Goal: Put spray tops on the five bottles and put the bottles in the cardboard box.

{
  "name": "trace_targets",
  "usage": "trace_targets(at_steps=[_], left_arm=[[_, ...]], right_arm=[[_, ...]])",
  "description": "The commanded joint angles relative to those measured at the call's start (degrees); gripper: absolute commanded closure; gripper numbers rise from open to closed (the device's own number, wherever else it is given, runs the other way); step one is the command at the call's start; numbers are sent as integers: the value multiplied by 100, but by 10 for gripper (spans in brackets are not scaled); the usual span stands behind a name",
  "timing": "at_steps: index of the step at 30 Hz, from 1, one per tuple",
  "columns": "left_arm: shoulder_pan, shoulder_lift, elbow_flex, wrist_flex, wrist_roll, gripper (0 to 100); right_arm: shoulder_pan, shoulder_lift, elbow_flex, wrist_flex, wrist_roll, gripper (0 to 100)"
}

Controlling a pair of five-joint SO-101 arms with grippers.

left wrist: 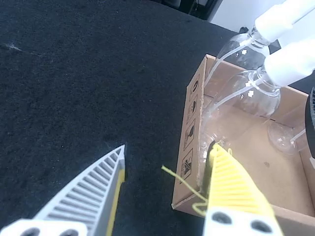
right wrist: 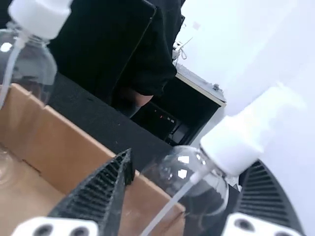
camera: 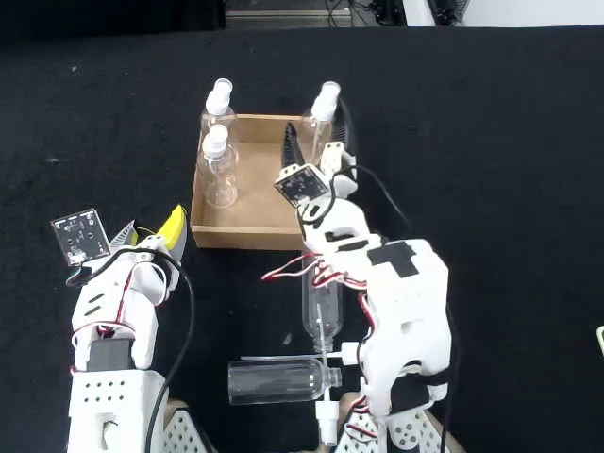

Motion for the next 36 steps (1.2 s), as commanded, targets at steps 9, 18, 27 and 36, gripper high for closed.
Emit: trace_targets(at_steps=[9, 18, 27, 36], left_arm=[[48, -105, -101, -123, 9, 751], [48, -105, -101, -123, 0, 751], [48, -105, -101, -123, 0, 751], [48, -105, -101, -123, 0, 751]], right_arm=[[-97, -365, -31, -158, 44, 688], [-97, -374, -22, -158, 193, 688], [-97, -365, -31, -167, 563, 688], [-97, -365, 92, -598, 325, 688]])
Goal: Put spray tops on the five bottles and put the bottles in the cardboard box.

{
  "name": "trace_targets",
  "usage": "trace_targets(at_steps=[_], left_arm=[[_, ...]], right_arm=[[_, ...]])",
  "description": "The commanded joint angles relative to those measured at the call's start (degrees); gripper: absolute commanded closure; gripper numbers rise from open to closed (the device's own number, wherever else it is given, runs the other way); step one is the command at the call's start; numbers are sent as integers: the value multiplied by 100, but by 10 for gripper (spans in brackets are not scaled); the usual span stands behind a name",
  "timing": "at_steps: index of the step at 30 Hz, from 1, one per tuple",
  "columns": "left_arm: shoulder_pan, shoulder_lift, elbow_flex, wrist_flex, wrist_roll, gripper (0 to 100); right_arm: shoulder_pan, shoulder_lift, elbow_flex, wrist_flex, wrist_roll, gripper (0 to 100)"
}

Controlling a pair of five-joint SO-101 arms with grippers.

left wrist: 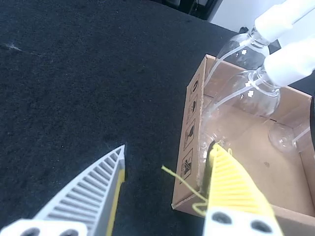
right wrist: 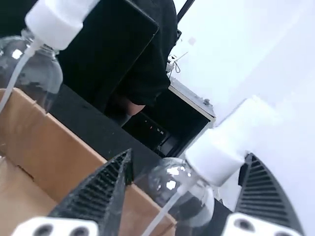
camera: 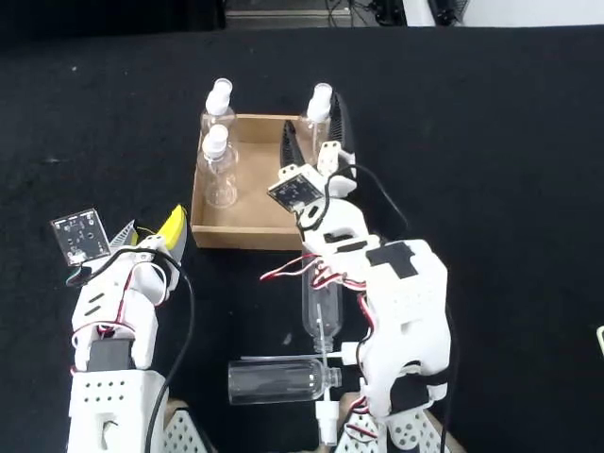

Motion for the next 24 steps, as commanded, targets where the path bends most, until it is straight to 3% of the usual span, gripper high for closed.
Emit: trace_targets(at_steps=[1, 24], left_arm=[[48, -105, -101, -123, 0, 751], [48, -105, -101, -123, 0, 750]], right_arm=[[-44, -338, 22, -202, -88, 688], [-53, -567, 338, -246, -413, 688]])
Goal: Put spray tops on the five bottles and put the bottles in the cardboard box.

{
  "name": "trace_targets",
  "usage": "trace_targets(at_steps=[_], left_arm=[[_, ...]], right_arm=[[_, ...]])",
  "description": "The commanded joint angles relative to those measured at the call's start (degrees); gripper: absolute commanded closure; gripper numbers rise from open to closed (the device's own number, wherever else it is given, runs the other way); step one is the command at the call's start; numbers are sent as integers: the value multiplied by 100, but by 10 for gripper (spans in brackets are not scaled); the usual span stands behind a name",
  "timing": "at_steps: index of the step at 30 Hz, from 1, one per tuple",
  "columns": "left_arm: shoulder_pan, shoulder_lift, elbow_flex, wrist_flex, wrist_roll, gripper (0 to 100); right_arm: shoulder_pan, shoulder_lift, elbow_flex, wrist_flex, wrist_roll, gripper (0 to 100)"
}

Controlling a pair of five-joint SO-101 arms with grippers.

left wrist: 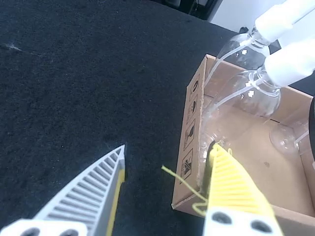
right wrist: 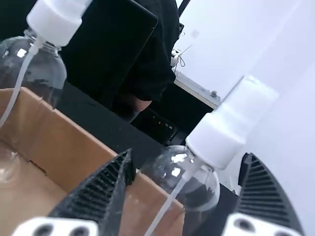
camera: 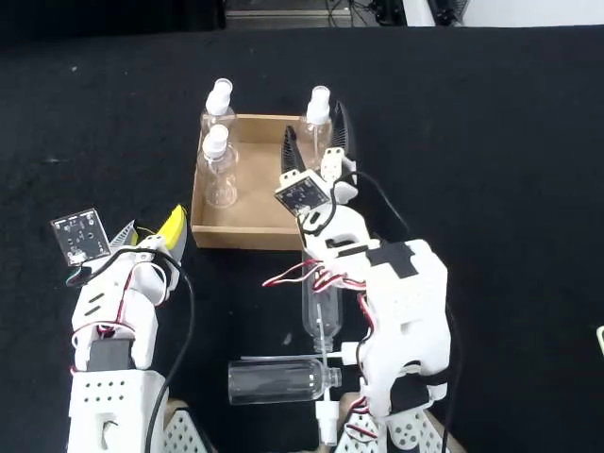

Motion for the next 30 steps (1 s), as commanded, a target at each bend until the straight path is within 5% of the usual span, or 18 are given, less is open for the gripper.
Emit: trace_targets(at_steps=[1, 30], left_arm=[[48, -105, -101, -123, 0, 750], [48, -105, -101, -123, 0, 749]], right_arm=[[-44, -567, 136, -167, -53, 688], [-26, -1051, 593, -167, -686, 688]])
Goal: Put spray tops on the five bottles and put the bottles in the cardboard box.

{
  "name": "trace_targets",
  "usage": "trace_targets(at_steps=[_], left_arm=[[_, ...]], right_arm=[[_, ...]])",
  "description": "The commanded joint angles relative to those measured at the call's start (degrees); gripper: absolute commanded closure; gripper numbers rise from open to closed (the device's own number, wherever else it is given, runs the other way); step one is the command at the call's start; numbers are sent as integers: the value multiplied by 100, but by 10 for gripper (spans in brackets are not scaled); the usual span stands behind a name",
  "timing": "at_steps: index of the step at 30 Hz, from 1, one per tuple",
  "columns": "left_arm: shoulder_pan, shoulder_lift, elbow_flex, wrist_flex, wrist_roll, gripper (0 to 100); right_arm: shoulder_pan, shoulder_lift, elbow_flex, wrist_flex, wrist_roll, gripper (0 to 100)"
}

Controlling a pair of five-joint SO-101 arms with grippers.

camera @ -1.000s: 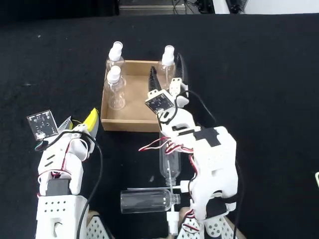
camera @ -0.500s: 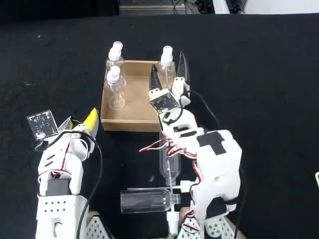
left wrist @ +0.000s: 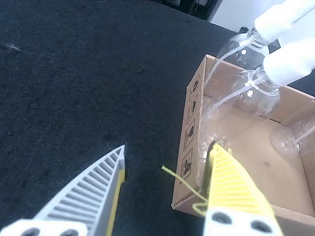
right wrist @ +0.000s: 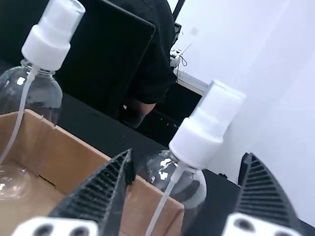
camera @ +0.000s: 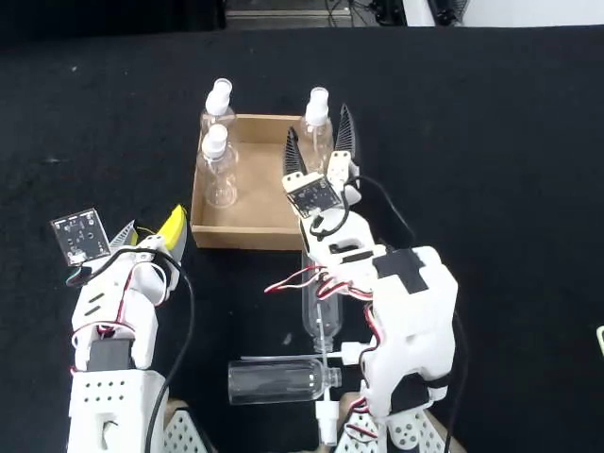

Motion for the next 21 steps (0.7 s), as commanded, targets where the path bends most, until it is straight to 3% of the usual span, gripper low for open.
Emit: trace_targets(at_steps=[1, 21], left_arm=[[48, -105, -101, -123, 0, 749], [48, -105, -92, -123, 0, 749]], right_arm=[[-18, -541, 66, -149, -44, 688], [105, -1297, 1077, -413, -44, 688]])
